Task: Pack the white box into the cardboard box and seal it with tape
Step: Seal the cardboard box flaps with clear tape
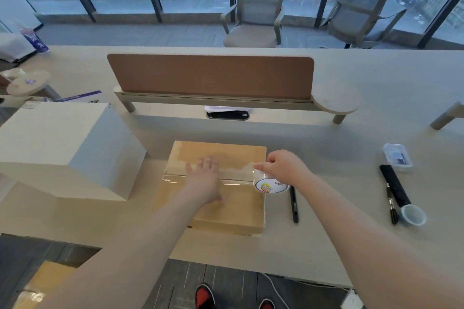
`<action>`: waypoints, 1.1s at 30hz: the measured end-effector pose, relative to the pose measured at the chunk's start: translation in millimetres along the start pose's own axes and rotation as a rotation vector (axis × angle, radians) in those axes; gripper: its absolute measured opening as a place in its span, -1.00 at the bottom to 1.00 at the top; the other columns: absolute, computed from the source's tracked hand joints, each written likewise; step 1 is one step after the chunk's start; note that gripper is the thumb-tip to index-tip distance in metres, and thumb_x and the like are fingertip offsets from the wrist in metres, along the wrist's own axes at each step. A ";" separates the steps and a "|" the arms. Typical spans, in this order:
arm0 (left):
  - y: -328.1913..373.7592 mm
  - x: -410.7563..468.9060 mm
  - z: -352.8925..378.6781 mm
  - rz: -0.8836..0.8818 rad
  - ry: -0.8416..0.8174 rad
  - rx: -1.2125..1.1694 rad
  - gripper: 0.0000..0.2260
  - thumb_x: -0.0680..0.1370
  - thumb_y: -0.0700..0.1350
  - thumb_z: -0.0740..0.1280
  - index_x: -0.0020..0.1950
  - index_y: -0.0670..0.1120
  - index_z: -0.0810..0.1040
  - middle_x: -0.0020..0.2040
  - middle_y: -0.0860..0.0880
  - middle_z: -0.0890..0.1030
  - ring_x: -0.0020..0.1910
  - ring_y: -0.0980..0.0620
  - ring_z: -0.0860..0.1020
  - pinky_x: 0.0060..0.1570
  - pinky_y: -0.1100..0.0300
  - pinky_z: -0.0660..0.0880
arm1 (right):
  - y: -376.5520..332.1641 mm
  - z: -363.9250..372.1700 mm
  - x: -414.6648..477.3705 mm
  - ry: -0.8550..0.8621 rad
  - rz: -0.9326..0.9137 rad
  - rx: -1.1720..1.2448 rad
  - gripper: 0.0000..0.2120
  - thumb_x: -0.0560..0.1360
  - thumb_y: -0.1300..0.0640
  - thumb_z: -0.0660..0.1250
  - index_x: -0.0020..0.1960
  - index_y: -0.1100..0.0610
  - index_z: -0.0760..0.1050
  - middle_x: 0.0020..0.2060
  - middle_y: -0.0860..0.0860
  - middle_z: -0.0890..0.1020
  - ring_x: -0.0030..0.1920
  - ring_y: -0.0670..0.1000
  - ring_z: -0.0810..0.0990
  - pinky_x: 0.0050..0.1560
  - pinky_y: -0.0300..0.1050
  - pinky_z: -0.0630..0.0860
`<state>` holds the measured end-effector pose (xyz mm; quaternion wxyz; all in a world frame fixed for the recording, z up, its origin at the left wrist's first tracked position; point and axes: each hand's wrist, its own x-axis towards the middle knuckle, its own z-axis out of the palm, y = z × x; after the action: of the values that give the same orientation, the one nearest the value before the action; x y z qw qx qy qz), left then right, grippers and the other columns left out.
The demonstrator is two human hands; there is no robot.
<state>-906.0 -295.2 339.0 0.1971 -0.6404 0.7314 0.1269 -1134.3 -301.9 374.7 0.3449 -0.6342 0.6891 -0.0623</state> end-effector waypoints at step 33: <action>13.6 -13.4 35.1 -0.168 0.186 -0.356 0.08 0.43 0.51 0.08 0.57 -0.23 -0.27 0.58 -0.22 -0.29 0.56 -0.18 -0.30 0.52 -0.06 -0.23 | 41.6 31.9 9.2 0.197 0.097 -0.403 -0.53 0.54 -0.35 0.13 -0.26 0.03 0.35 -0.37 -0.05 0.56 -0.26 0.03 0.52 0.00 -0.03 0.29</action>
<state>-913.6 -265.9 312.9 0.0225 -0.7329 0.6564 0.1775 -1150.8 -291.3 325.2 0.1446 -0.6472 0.7478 0.0317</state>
